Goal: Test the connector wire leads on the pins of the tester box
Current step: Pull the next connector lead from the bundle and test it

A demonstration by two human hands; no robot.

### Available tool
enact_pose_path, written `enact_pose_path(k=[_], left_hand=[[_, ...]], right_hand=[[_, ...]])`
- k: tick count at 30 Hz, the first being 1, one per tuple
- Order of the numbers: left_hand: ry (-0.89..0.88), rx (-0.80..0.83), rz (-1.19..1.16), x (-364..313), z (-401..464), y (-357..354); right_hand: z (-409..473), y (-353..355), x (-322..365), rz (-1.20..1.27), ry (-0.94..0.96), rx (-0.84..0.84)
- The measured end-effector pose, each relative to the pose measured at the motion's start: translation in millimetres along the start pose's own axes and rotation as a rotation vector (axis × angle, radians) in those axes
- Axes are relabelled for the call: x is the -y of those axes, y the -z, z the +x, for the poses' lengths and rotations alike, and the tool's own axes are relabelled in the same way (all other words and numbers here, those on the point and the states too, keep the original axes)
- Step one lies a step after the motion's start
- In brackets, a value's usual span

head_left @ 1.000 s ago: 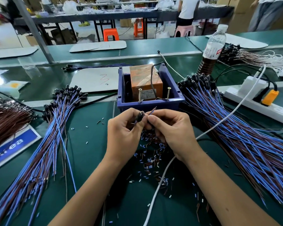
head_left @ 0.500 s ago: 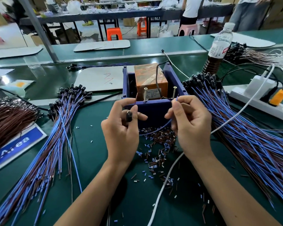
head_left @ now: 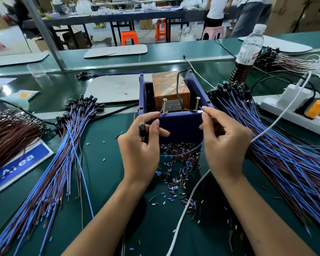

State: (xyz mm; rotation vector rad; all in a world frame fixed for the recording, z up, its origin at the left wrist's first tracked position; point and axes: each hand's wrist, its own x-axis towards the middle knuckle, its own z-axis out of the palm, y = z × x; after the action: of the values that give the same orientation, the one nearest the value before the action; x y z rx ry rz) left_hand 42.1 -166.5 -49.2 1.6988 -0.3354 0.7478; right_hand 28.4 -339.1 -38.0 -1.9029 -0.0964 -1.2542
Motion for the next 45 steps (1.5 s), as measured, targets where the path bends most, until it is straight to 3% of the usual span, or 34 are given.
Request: enact_pose_path(k=[26,36,41,45], left_hand=[[0.003,0.006,0.016,-2,1,-2],[-0.030,-0.208,-0.053,-23,2,-5],[0.103,0.097,-0.138,-75,9,-51],[0.518,0.462,-0.377,-113,14,-126]], right_hand=[[1,-3,2,-0.018,-0.011,0.028],[0,2,5,0.075,-0.161,0.015],[15,31,2,0.117,-0.280,-0.096],[35,93,-17,0.012,-0.324,-0.245]])
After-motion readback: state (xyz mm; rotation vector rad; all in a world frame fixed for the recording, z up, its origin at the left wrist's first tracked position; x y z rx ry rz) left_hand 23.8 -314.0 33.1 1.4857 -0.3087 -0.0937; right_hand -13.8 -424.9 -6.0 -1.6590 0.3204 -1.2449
